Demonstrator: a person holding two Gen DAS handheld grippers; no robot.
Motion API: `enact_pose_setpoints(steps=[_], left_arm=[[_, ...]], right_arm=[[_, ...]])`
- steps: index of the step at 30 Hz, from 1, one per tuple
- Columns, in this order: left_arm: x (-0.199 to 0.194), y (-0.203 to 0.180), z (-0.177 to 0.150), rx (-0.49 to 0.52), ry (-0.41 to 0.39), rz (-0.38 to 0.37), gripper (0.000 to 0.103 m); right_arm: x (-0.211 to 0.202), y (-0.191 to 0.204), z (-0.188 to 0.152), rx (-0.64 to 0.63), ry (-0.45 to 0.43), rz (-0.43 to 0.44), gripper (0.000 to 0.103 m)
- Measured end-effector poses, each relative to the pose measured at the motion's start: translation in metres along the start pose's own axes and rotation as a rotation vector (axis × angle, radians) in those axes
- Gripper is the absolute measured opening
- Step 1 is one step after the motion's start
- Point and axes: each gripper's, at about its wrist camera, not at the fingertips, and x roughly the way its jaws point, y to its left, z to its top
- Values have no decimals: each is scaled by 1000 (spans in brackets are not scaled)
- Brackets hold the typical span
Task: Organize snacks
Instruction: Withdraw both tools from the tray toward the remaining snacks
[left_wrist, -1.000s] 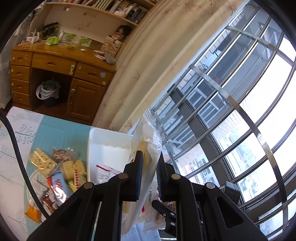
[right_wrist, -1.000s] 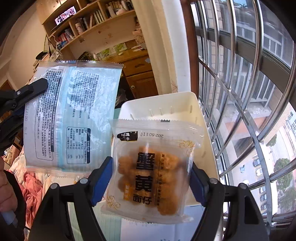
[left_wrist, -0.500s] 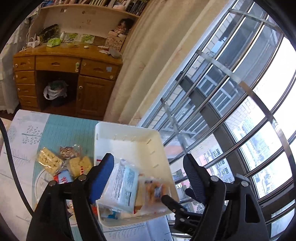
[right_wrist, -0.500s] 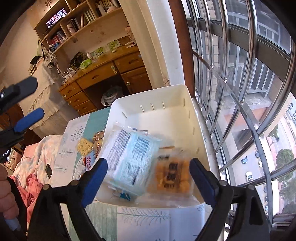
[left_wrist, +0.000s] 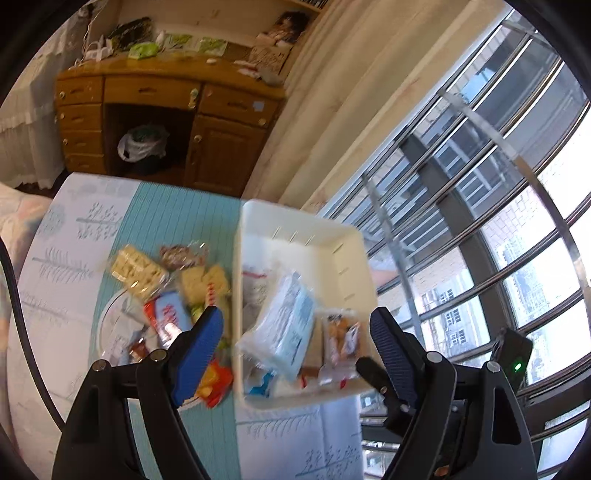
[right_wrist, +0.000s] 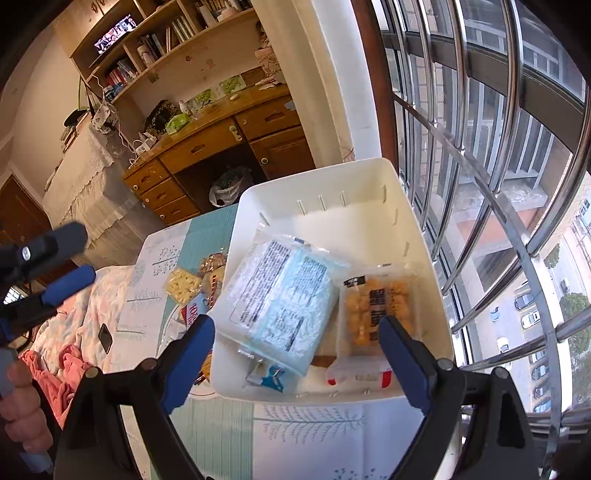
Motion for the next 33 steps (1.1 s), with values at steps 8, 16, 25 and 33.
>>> enact_pose_setpoints(steps=[8, 16, 25, 33], left_arm=[[-7, 40, -21, -19, 87, -11, 81], [-30, 89, -36, -31, 160, -49, 81], [-67, 146, -49, 2, 209, -80, 81], [-85, 193, -51, 15, 248, -119, 81]], right_arm=[[2, 26, -16, 31, 18, -12, 91], [6, 59, -40, 102, 54, -56, 91], [13, 95, -69, 229, 82, -75, 91], [20, 131, -95, 312, 64, -85, 91]])
